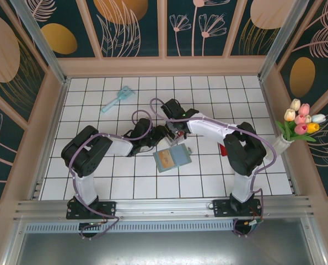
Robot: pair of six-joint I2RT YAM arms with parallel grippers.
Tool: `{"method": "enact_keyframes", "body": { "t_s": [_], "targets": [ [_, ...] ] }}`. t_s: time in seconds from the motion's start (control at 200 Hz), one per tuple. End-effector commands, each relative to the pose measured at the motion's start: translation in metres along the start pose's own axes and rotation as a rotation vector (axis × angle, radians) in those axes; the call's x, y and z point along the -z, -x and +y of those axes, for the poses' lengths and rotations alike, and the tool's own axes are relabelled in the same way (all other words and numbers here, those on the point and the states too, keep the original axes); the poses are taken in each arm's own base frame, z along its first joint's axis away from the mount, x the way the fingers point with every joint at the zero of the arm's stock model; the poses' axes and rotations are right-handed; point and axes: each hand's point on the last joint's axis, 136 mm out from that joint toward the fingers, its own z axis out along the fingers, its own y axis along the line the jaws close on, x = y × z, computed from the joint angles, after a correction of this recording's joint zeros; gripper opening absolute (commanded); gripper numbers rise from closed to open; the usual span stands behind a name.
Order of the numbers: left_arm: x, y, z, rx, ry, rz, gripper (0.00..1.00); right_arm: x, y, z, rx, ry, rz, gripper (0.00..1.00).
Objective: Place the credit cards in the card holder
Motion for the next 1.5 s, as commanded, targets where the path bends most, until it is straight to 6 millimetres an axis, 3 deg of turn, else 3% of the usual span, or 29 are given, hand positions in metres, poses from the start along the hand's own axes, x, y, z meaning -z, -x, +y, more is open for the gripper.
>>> {"method": "enact_keyframes", "body": {
  "t_s": [0.0,0.305,0.565,0.776,1.096,1.141,1.161,1.241,1.396,1.496],
  "targets": [
    [-0.006,-0.006,0.023,0.017,0.058,0.024,0.47,0.010,-0.001,-0.005,-0.019,0.036,0.011,0.24],
    [-0.006,-0.006,0.023,0.016,0.060,0.024,0.47,0.015,0.003,-0.013,-0.033,0.018,-0.005,0.01],
    [-0.005,-0.006,0.023,0.015,0.063,0.022,0.47,0.026,0.011,-0.011,-0.067,0.075,-0.024,0.00],
    [0.001,-0.003,0.014,-0.011,0.039,0.011,0.48,0.051,0.029,0.001,-0.158,0.247,-0.062,0.00],
    [0.037,0.008,-0.035,-0.111,-0.096,-0.056,0.57,0.101,0.049,-0.020,-0.387,0.469,-0.193,0.00],
    [0.051,0.011,-0.053,-0.129,-0.155,-0.077,0.60,0.112,0.050,-0.013,-0.403,0.536,-0.210,0.00],
    [0.056,0.011,-0.057,-0.134,-0.172,-0.084,0.61,0.113,0.050,-0.024,-0.437,0.544,-0.221,0.00],
    [0.076,0.011,-0.080,-0.162,-0.280,-0.103,0.68,0.129,0.051,-0.027,-0.502,0.683,-0.256,0.00],
    [0.112,-0.005,-0.126,-0.224,-0.511,-0.048,0.75,0.157,0.047,-0.032,-0.582,0.920,-0.310,0.00],
    [0.125,-0.017,-0.148,-0.258,-0.619,0.012,0.76,0.169,0.044,-0.029,-0.582,1.011,-0.311,0.00]
  ]
}}
